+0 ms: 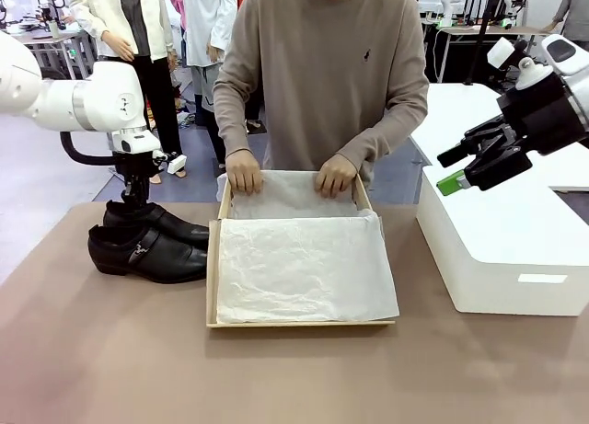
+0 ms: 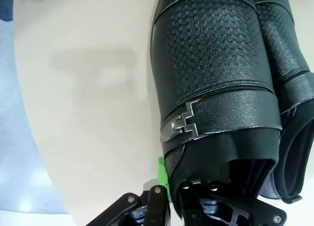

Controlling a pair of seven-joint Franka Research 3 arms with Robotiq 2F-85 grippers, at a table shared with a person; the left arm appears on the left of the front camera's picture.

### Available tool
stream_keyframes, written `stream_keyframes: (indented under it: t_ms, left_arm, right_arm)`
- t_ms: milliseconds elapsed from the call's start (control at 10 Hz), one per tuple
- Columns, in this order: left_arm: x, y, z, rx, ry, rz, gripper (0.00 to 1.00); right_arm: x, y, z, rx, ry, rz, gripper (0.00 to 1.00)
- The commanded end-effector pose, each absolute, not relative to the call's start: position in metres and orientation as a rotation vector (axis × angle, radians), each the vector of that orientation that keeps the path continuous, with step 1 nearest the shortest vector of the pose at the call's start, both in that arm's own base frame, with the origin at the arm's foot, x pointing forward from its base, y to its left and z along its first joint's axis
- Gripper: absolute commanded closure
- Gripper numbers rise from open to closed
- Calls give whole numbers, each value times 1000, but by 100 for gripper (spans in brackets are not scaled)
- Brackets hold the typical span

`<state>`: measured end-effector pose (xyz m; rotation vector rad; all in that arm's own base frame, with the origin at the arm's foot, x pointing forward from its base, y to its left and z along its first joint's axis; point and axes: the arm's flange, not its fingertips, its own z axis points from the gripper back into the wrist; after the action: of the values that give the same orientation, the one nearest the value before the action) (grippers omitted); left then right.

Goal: Pack the shoes into the box.
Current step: Place one shoe of the Shoes into the Shoes Box.

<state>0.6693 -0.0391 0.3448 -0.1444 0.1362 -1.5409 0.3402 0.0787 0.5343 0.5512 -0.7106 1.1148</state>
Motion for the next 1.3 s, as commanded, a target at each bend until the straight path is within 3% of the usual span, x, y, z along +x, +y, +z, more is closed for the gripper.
stream_keyframes:
  t_ms: [0,1200]
  left_arm:
    - [673,-38,348,-113,158,-1527,100]
    - [655,-11,410,80,-14,-1396,100]
  right_arm:
    - [345,80,535,568,-739,1136,0]
    - [345,80,535,568,-739,1136,0]
